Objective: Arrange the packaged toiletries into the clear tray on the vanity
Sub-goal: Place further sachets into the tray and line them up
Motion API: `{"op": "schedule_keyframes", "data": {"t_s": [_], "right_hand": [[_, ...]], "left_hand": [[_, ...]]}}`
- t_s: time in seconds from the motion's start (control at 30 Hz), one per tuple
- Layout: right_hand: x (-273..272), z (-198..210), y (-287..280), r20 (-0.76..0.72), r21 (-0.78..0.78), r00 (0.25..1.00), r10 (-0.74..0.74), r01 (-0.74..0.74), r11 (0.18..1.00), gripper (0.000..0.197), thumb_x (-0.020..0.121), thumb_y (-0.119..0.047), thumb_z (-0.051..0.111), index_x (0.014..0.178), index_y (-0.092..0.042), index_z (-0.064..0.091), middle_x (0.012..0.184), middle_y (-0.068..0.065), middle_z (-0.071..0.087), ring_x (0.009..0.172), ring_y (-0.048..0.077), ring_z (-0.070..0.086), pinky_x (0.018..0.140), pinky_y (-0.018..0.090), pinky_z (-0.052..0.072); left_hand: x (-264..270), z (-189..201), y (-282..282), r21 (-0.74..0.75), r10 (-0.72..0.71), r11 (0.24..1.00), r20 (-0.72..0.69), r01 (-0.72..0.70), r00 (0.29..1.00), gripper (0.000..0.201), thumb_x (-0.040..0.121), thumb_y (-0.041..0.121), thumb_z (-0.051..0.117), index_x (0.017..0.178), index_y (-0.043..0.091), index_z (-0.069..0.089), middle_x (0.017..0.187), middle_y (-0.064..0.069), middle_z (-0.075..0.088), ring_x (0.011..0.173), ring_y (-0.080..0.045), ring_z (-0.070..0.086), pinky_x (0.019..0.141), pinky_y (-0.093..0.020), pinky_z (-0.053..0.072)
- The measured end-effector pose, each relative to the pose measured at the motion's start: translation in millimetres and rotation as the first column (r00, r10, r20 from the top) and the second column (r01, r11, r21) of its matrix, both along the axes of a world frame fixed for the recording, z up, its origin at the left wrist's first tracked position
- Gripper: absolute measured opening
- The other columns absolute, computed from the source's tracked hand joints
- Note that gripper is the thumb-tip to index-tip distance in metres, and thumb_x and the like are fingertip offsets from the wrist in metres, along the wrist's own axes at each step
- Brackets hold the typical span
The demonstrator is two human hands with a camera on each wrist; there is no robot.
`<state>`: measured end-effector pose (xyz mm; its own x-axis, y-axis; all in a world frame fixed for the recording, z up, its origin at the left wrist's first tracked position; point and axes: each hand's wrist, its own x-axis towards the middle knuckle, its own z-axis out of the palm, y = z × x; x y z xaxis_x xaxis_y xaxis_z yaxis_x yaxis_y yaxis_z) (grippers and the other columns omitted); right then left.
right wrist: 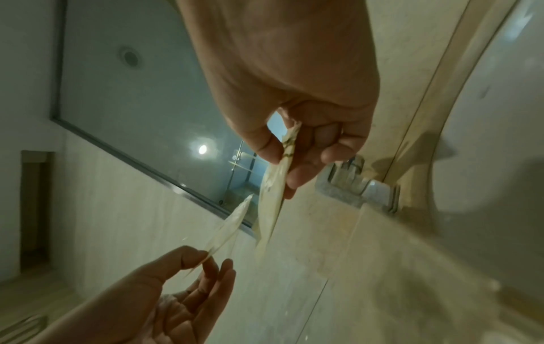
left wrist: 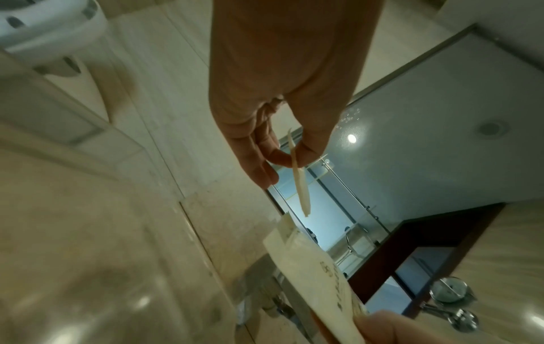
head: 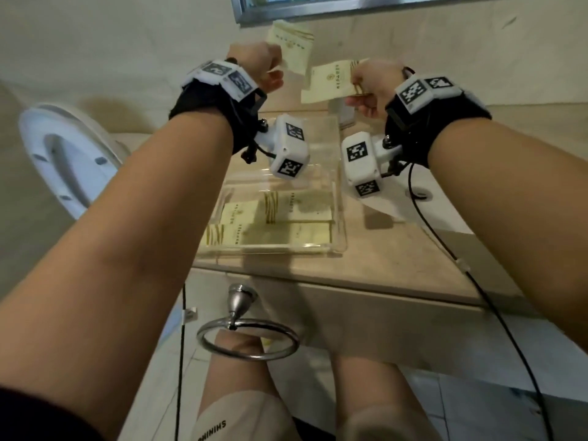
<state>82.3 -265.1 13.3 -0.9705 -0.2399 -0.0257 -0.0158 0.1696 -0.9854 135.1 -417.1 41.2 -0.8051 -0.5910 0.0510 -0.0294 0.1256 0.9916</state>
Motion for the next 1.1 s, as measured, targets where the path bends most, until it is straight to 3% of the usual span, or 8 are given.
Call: {"op": "schedule_keyframes", "data": {"t_s": [0.13, 0.2, 0.37, 0.5, 0.83, 0.97, 1.03, 1.1], "right_hand": [[12, 1, -22, 0.014, 0.000, 0.997, 0.073, -0.073, 0.997, 0.016, 0.088, -0.010, 0.042, 0.077, -0.019, 0.048, 0.093, -0.001, 0.066, 0.036, 0.002, 0.058, 0.040, 0.016, 0.034], [16, 1, -29, 0.018, 0.035, 0.994, 0.112, -0.112, 0.993, 0.016, 0.089, -0.009, 0.042, 0.077, -0.019, 0.047, 0.085, -0.002, 0.064, 0.043, 0.003, 0.060, 0.043, 0.017, 0.034], [22, -4, -38, 0.051, 0.161, 0.984, 0.171, -0.178, 0.971, 0.015, 0.090, -0.011, 0.047, 0.077, -0.019, 0.049, 0.080, -0.003, 0.061, 0.061, 0.007, 0.058, 0.053, 0.019, 0.039], [25, -8, -44, 0.083, 0.226, 0.976, 0.202, -0.216, 0.950, 0.015, 0.090, -0.011, 0.049, 0.076, -0.018, 0.047, 0.078, -0.001, 0.057, 0.062, 0.008, 0.053, 0.056, 0.019, 0.040], [30, -6, -50, 0.061, 0.337, 0.979, 0.196, -0.205, 0.919, 0.017, 0.091, -0.008, 0.048, 0.076, -0.016, 0.045, 0.076, -0.002, 0.055, 0.062, 0.008, 0.051, 0.058, 0.020, 0.042], [29, -8, -46, 0.078, 0.367, 0.977, 0.197, -0.212, 0.906, 0.016, 0.091, -0.008, 0.049, 0.077, -0.016, 0.045, 0.079, -0.001, 0.058, 0.069, 0.010, 0.055, 0.059, 0.020, 0.043], [30, -6, -45, 0.103, 0.351, 0.974, 0.201, -0.224, 0.909, 0.010, 0.092, -0.007, 0.048, 0.085, -0.014, 0.049, 0.081, 0.001, 0.059, 0.078, 0.013, 0.058, 0.062, 0.021, 0.046], [31, -4, -45, 0.102, 0.343, 0.971, 0.217, -0.239, 0.909, 0.019, 0.093, -0.006, 0.046, 0.110, -0.010, 0.054, 0.086, 0.003, 0.060, 0.080, 0.014, 0.060, 0.068, 0.024, 0.050]], "left_hand": [[19, -4, -31, -0.014, 0.054, 0.998, 0.046, -0.053, 0.997, 0.026, 0.091, 0.000, 0.045, 0.067, 0.008, 0.044, 0.072, -0.003, 0.048, 0.057, -0.010, 0.051, 0.060, -0.021, 0.050], [29, -6, -44, -0.041, 0.062, 0.997, 0.057, -0.060, 0.996, 0.024, 0.090, -0.001, 0.047, 0.067, 0.008, 0.045, 0.073, -0.004, 0.050, 0.053, -0.010, 0.052, 0.056, -0.021, 0.051], [56, -10, -75, -0.015, 0.037, 0.999, 0.042, -0.037, 0.998, 0.026, 0.089, -0.002, 0.047, 0.066, 0.010, 0.045, 0.042, 0.003, 0.048, 0.034, -0.008, 0.051, 0.050, -0.026, 0.054], [71, -13, -90, -0.067, -0.011, 0.998, 0.072, 0.016, 0.997, 0.022, 0.090, 0.001, 0.049, 0.071, 0.011, 0.048, 0.074, -0.005, 0.047, 0.059, -0.014, 0.054, 0.047, -0.023, 0.055], [88, -13, -108, -0.153, -0.093, 0.980, 0.231, 0.131, 0.968, 0.008, 0.093, 0.008, 0.049, 0.089, 0.011, 0.056, 0.095, -0.004, 0.060, 0.081, -0.014, 0.063, 0.058, -0.021, 0.057], [89, -13, -108, -0.230, -0.122, 0.951, 0.328, 0.204, 0.937, 0.019, 0.095, 0.004, 0.042, 0.091, 0.014, 0.058, 0.097, 0.000, 0.063, 0.085, -0.011, 0.064, 0.058, -0.021, 0.058], [89, -10, -106, -0.291, -0.143, 0.920, 0.373, 0.262, 0.917, 0.026, 0.095, 0.002, 0.038, 0.093, 0.015, 0.061, 0.093, 0.002, 0.062, 0.086, -0.011, 0.062, 0.066, -0.023, 0.056], [88, -6, -102, -0.337, -0.172, 0.883, 0.413, 0.325, 0.895, 0.031, 0.095, 0.002, 0.037, 0.096, 0.017, 0.064, 0.092, 0.007, 0.062, 0.086, -0.010, 0.059, 0.074, -0.025, 0.053]]}}
